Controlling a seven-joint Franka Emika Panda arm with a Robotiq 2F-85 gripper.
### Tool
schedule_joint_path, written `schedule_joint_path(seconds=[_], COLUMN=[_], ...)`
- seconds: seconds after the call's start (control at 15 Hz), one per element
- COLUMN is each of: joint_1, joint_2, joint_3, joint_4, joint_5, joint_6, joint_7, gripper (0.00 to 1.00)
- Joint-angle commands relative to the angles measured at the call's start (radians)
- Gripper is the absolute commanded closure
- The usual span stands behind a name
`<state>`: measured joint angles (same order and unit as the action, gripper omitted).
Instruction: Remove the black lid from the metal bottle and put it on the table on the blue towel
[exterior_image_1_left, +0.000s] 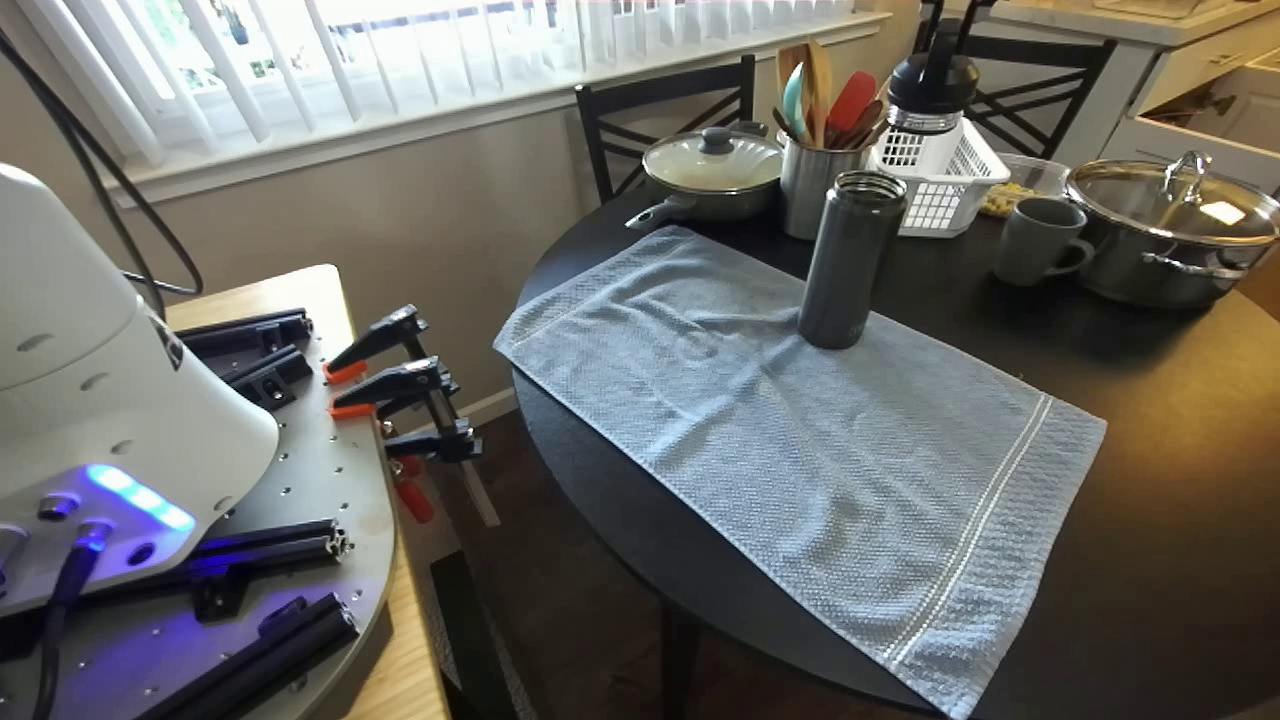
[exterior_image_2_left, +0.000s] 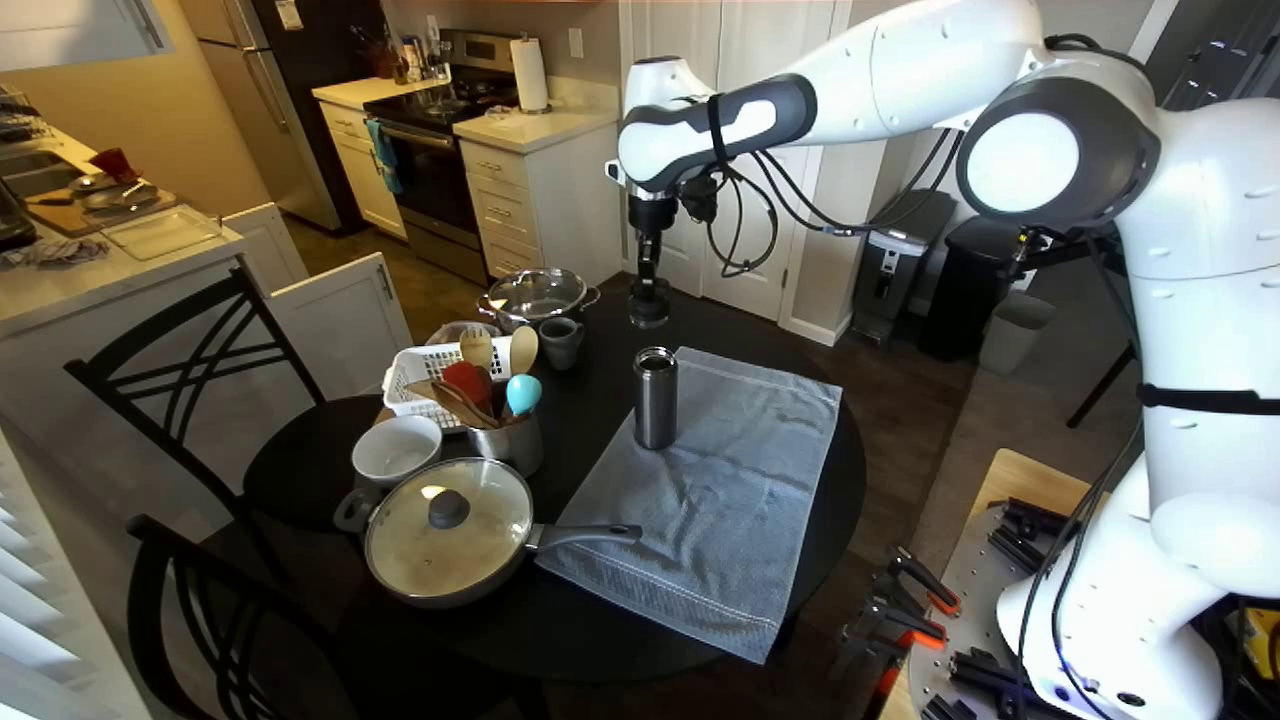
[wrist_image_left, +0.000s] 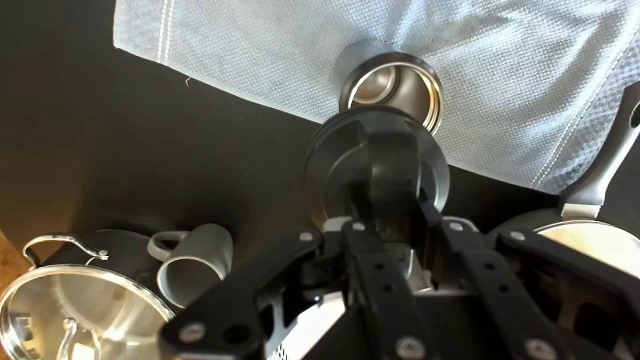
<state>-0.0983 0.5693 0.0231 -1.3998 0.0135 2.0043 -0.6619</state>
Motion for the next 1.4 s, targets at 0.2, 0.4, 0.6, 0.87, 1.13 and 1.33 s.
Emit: schedule_joint_path(seconds=[0.2, 0.4, 0.6, 0.87, 1.13, 1.33], joint_1=[-0.041, -0.071, -0.087, -0.079, -0.057, -0.03], joint_2=[-0.094, -0.211, -0.328, -0.454, -0.51, -0.52], joint_3=[0.011, 0.004, -0.017, -0.046, -0.046, -0.042], joint_4=[-0.045, -0.169, -0.303, -0.5, -0.701, -0.839], joint_5=[-0.005, 0.011, 0.011, 0.019, 0.073, 0.084], joint_6=[-0.062, -0.025, -0.006, 0.063, 0.131, 0.257], joint_7=[-0.049, -0.087, -0.095, -0.073, -0.087, -0.095], gripper=[0.91, 0.91, 0.91, 0.91, 0.91, 0.91])
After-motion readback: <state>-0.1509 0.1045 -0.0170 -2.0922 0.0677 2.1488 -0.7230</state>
